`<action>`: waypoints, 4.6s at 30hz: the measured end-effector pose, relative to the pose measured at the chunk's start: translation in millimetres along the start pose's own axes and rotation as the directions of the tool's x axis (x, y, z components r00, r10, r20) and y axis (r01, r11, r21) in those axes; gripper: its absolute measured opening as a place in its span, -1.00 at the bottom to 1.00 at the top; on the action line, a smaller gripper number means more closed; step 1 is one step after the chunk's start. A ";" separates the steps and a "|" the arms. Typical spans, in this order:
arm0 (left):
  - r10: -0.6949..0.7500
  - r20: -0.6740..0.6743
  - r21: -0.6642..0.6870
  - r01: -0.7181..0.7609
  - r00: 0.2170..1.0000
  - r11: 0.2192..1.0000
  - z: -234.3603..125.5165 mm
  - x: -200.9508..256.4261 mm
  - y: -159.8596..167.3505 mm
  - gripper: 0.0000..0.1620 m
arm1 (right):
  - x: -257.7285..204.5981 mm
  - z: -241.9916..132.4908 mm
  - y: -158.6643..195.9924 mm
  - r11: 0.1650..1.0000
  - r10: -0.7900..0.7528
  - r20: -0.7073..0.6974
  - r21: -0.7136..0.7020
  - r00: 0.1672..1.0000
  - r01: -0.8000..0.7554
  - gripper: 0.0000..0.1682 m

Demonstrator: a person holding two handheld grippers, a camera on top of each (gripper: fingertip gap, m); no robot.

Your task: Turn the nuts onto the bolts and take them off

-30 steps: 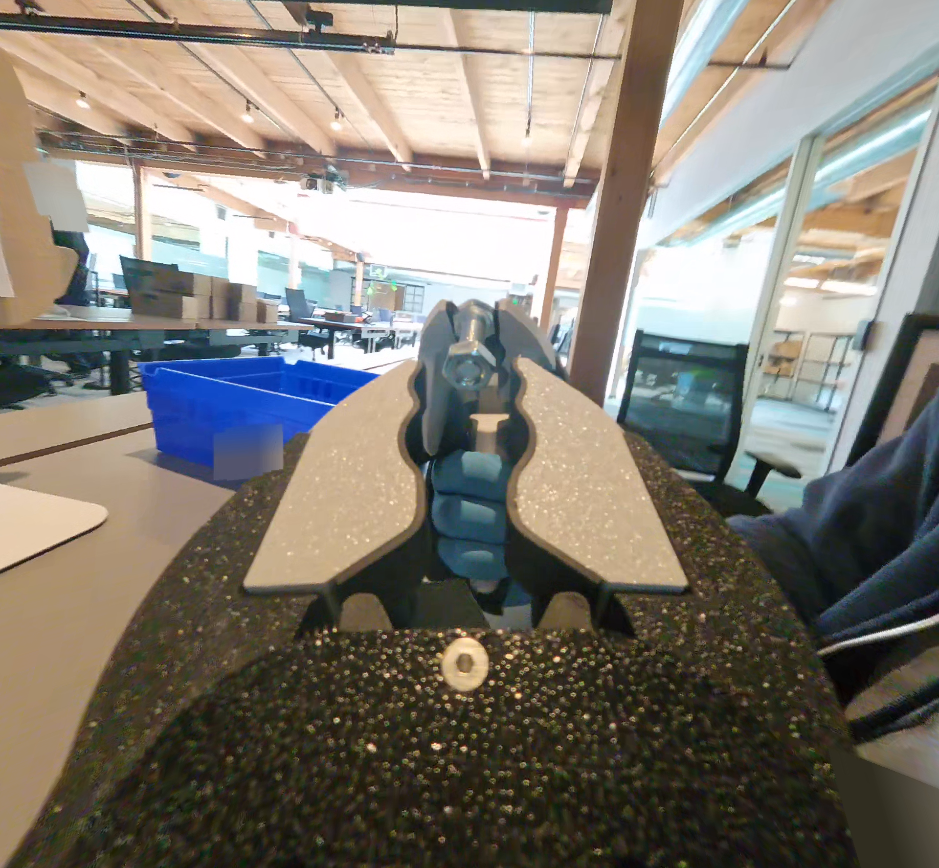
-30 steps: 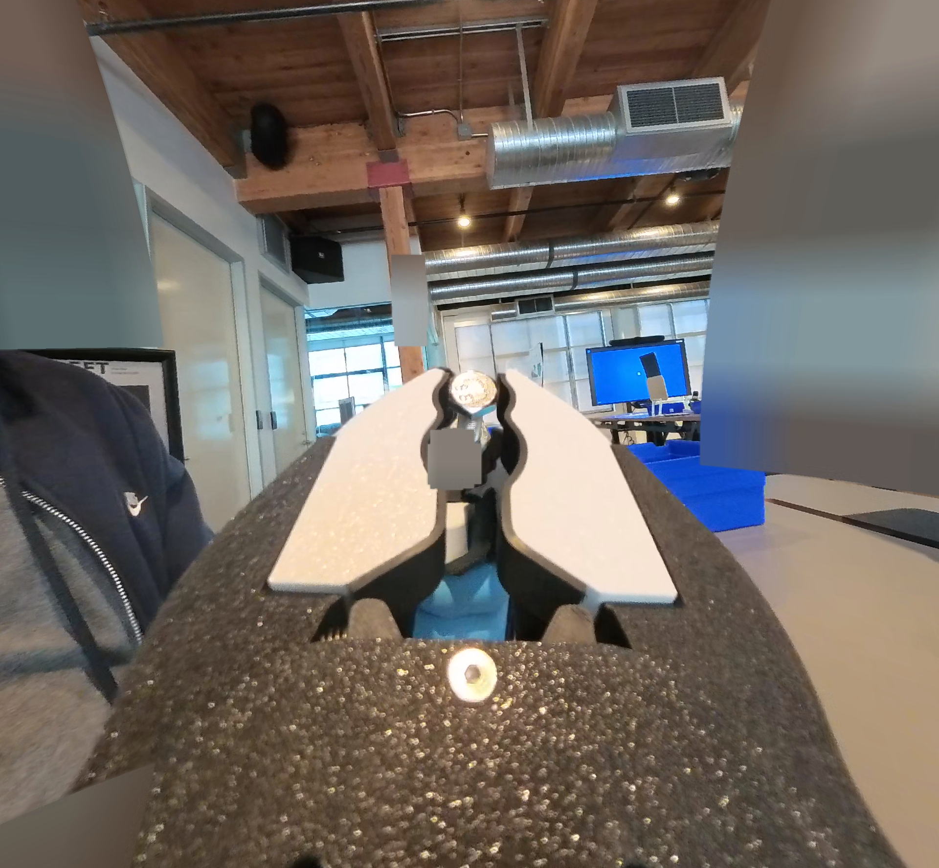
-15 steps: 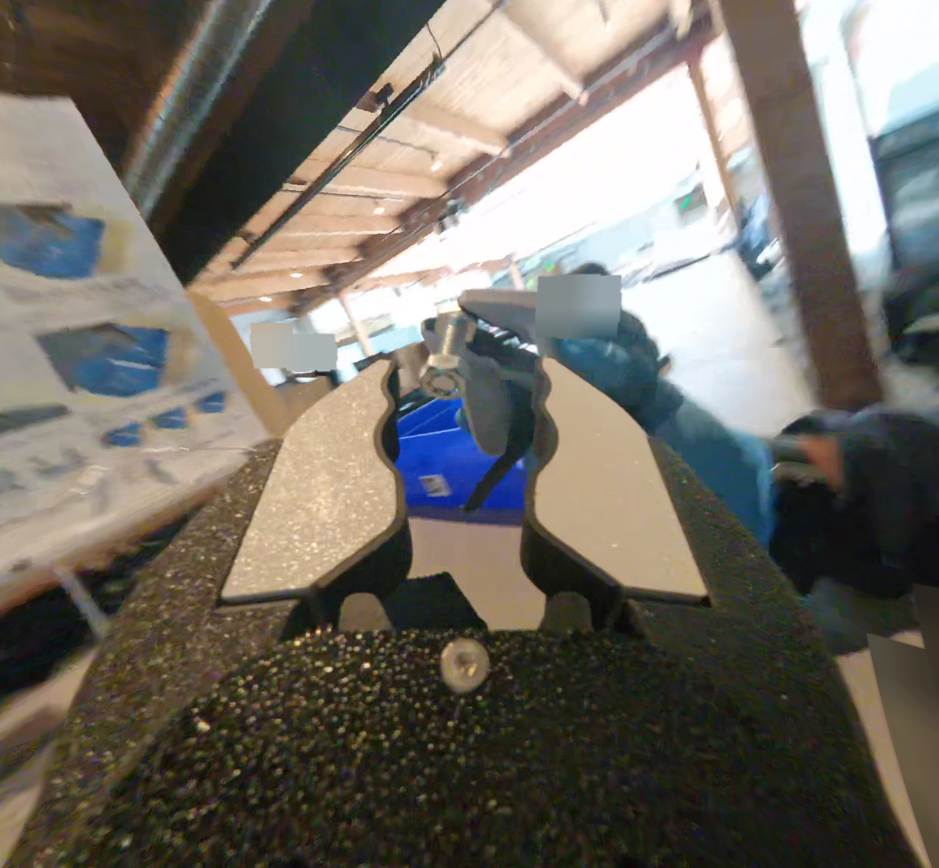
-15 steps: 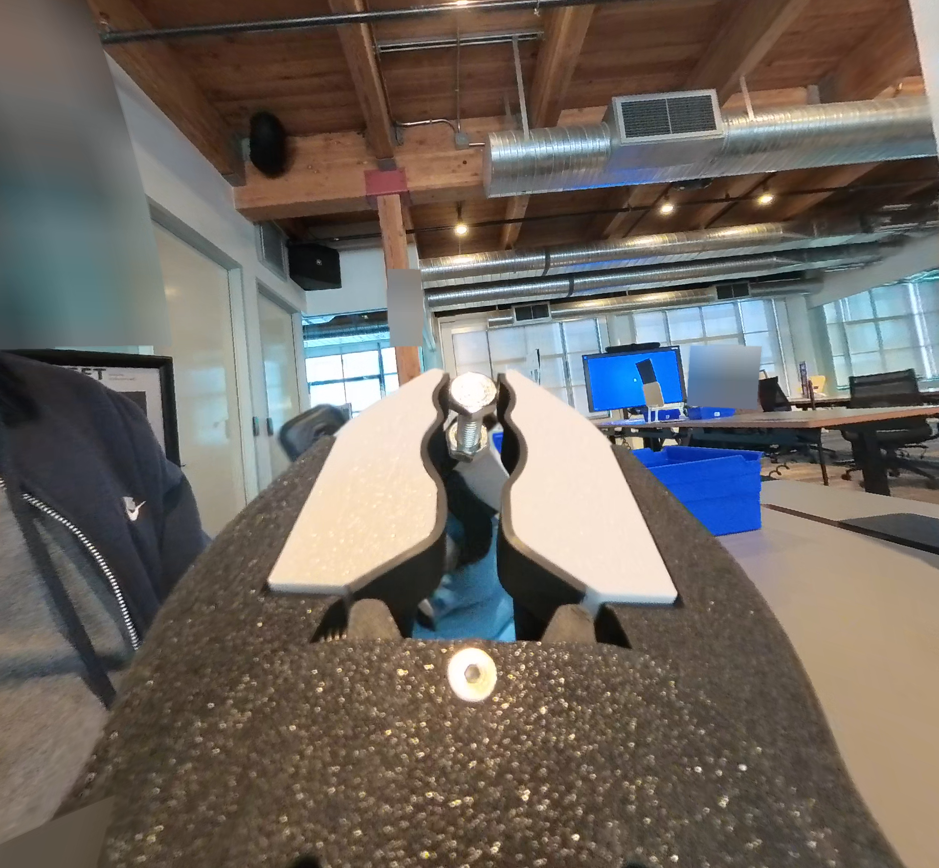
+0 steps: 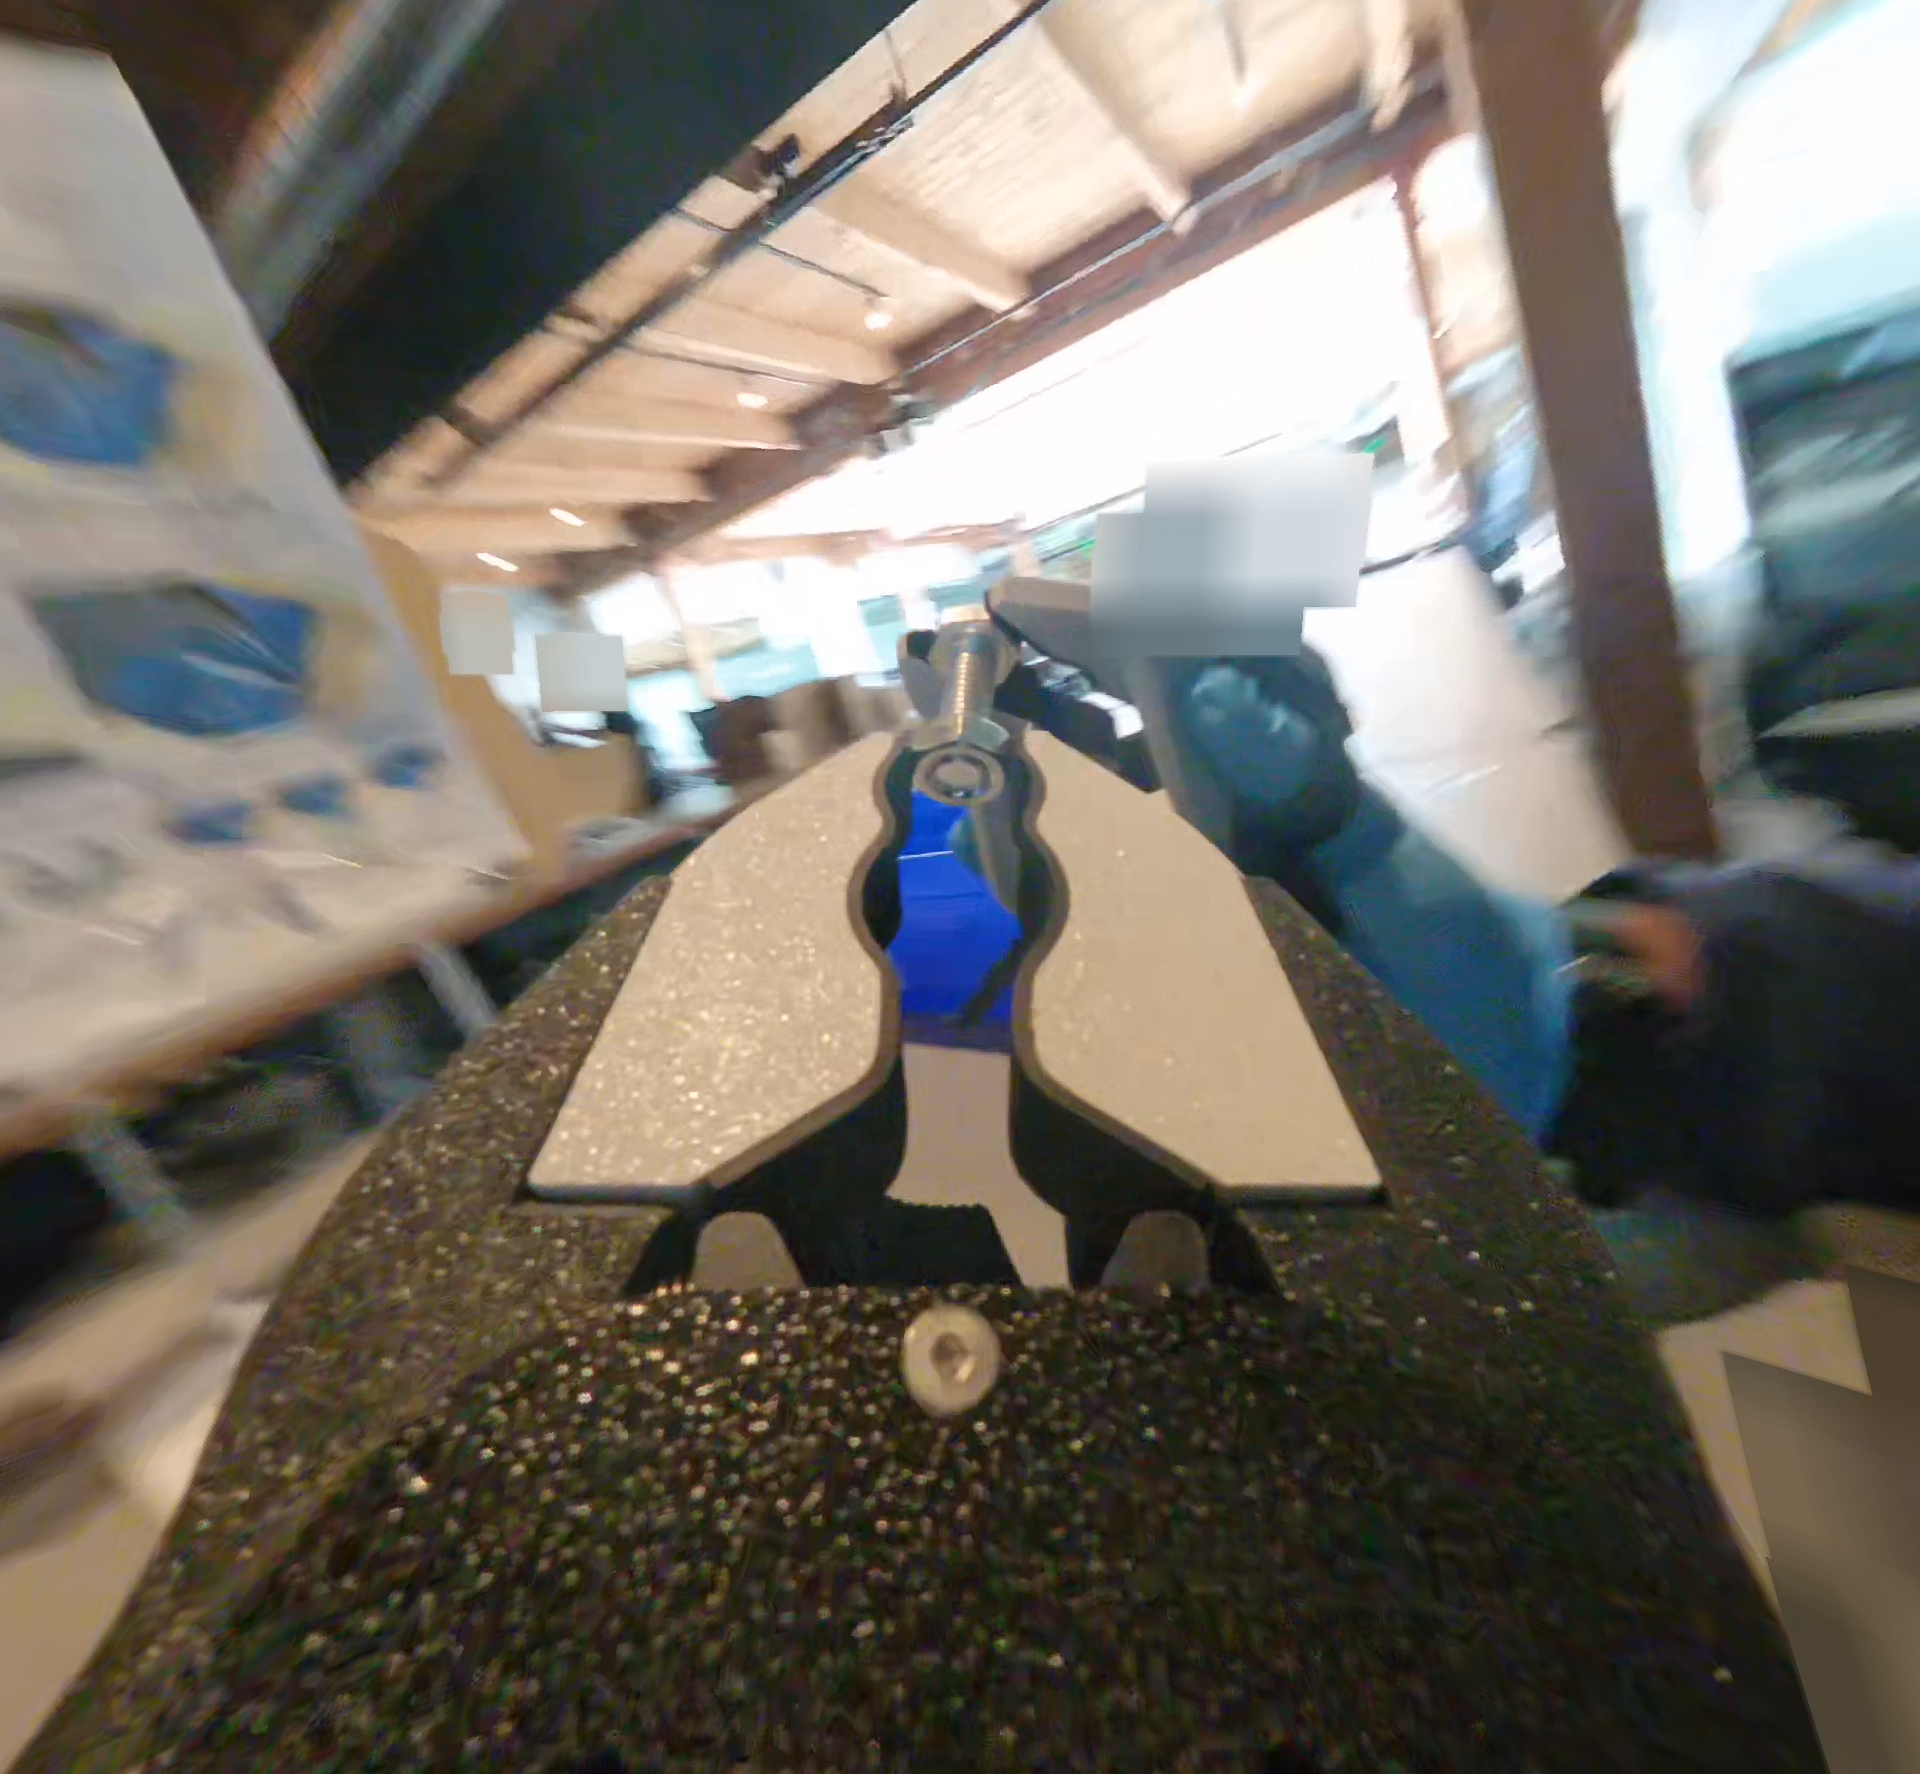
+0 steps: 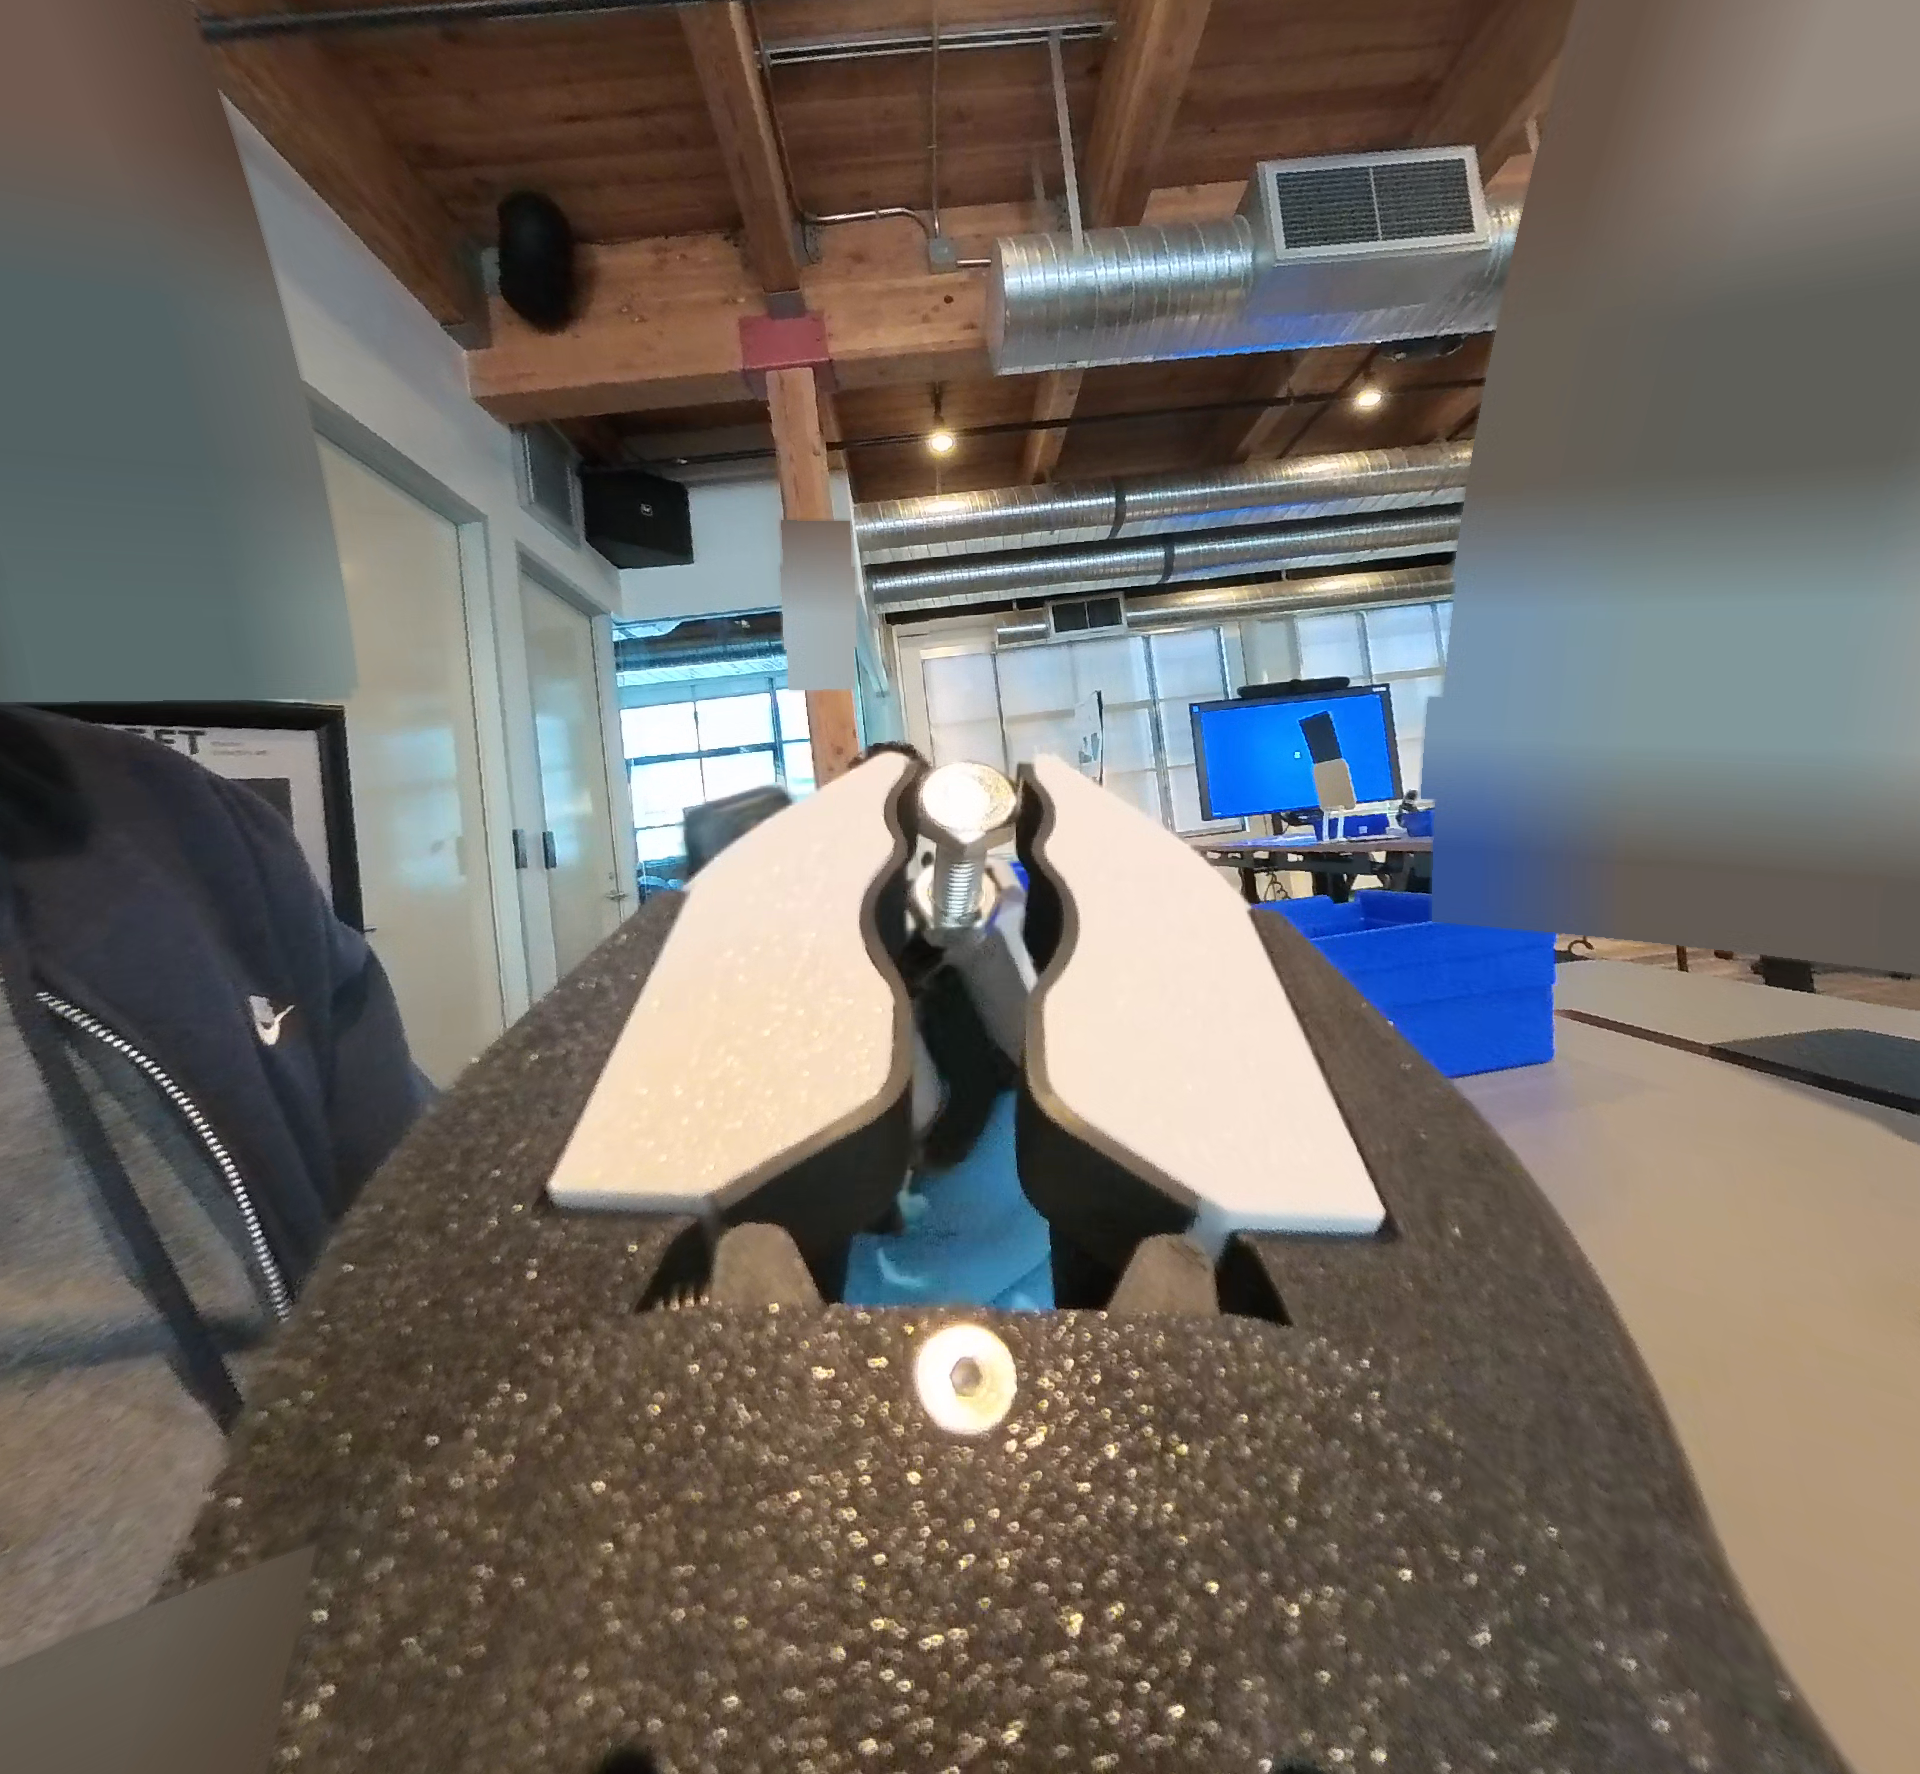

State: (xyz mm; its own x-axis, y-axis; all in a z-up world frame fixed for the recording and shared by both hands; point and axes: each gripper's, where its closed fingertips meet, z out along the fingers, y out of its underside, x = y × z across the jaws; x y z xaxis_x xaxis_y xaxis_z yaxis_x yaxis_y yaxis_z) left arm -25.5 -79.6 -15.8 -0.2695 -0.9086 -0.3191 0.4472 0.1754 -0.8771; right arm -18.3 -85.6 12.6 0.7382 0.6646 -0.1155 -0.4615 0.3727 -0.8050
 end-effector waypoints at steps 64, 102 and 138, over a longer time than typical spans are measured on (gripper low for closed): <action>-0.241 -0.046 -0.023 0.240 0.969 0.970 5.8 4.4 8.6 -0.78 | 2.6 -1.0 0.0 1.000 -0.001 -0.027 0.009 1.000 0.002 -0.80; 0.716 0.188 -0.350 -0.636 0.672 0.688 6.7 -5.0 23.0 -0.75 | 9.0 -2.0 2.4 0.999 -0.033 -0.083 -0.011 0.996 0.032 -0.80; -0.164 -0.014 -0.111 0.161 0.986 0.981 9.2 9.7 21.9 -0.79 | 3.5 0.1 3.2 1.000 -0.023 -0.049 -0.007 0.999 0.023 -0.80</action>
State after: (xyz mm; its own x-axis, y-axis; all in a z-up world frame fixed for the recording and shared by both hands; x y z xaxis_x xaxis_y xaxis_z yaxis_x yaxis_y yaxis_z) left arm -10.4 -88.1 -34.8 -0.3508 -0.9198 -0.1759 0.3006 0.0673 -0.9514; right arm -17.3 -82.0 9.6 0.7717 0.6236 -0.1252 -0.4411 0.3829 -0.8117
